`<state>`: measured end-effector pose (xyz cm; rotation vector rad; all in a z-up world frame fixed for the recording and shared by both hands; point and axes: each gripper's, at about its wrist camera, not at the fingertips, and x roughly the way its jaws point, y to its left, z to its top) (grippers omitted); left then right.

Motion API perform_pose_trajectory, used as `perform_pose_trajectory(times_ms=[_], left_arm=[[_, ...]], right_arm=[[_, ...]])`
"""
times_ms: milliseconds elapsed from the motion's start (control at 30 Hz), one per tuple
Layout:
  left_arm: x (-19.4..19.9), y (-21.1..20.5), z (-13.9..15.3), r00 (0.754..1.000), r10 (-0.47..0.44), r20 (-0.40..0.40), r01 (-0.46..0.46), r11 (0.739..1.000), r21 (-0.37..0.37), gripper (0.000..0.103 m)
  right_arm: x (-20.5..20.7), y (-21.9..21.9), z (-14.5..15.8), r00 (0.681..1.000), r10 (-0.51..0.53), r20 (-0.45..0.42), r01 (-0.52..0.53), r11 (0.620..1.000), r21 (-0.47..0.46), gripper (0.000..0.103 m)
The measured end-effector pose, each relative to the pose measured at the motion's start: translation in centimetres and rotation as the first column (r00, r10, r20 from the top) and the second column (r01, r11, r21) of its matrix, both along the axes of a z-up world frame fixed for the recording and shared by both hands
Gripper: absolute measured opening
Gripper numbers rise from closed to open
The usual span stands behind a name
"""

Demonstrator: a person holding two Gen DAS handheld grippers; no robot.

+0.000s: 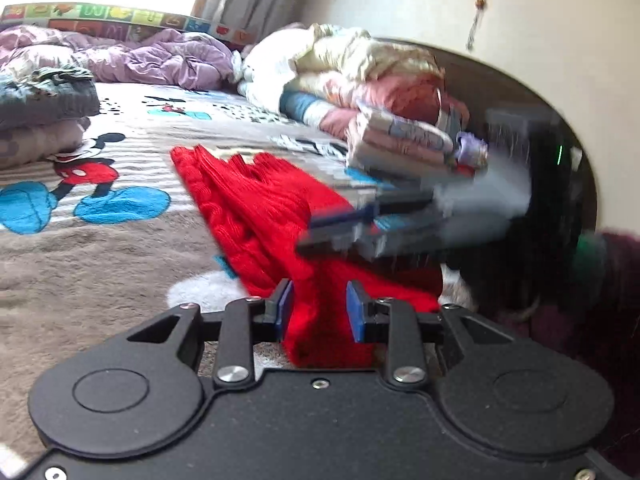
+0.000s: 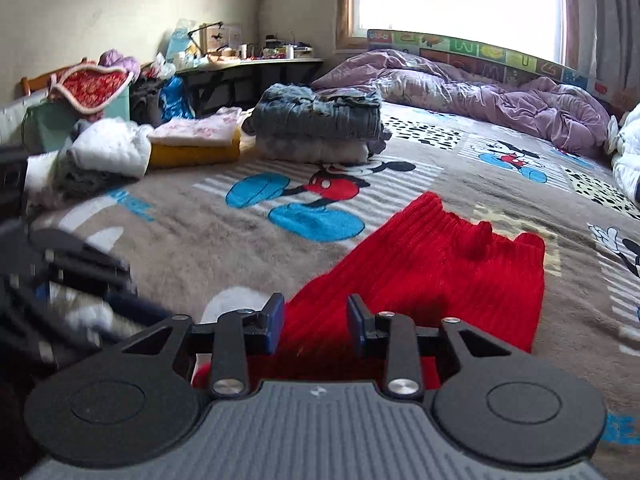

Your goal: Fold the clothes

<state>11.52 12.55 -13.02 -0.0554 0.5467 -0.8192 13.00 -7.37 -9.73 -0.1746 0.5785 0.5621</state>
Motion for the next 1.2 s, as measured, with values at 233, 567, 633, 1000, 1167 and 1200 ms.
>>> perform_pose_trajectory(times_ms=[233,567,633,1000,1167,1200], left_arm=[[-0.5,0.1,0.5,0.999,0.027,0.020,-0.027,1.000,-0.009,0.027],[-1.8,-1.9,0.6,0.991,0.025,0.128,-0.045,0.986,0.159,0.054],[-2.3,-2.7,0.2,0.984,0.008,0.177,-0.055,0.963,0.263,0.056],[-5.7,-6.0,-3.4,0.909,-0.222,0.352,-0.101,0.703,0.704,0.060],[-5.6,-7.5,-4.6,0.854,-0.320,0.409,-0.131,0.629,0.766,0.060],[-5.5,-7.8,-4.9,0.843,-0.336,0.420,-0.139,0.618,0.774,0.060]], right_arm=[[0.0,3.2,-1.6,0.999,0.034,0.026,-0.029,0.983,-0.181,0.036],[-7.2,-4.6,0.2,0.985,-0.040,0.167,0.053,0.996,-0.074,0.043],[-9.0,-6.6,-0.2,0.974,-0.072,0.214,0.089,0.993,-0.073,0.043],[-14.1,-9.3,-3.9,0.952,0.020,0.307,0.081,0.947,-0.311,0.058],[-13.9,-7.7,-6.4,0.950,0.068,0.306,0.080,0.891,-0.447,0.058],[-13.7,-7.6,-6.8,0.949,0.070,0.308,0.082,0.888,-0.453,0.058]])
